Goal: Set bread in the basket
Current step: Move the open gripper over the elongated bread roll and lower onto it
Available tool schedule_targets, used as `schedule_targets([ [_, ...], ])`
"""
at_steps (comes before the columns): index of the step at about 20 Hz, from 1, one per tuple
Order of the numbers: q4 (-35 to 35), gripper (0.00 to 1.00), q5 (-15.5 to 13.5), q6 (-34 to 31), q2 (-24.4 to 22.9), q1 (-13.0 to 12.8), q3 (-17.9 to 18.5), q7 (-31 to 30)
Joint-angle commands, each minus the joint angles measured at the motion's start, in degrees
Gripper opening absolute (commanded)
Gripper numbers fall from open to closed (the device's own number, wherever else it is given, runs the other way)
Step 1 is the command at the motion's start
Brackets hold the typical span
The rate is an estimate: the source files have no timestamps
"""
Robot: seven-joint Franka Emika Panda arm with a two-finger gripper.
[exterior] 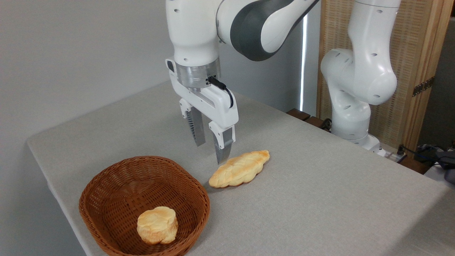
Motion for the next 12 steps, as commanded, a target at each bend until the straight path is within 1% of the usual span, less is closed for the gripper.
schedule_targets([
  [1,-4.4,1.0,4.8,-0.4,-2.2,-2.0,0.5,0.8],
  [3,-6.3,1.0,7.8,1.0,-2.2,-1.9,0.8,0.8],
  [12,-8.1,1.0,8.2,1.1,-2.1,-2.1,1.0,0.7],
])
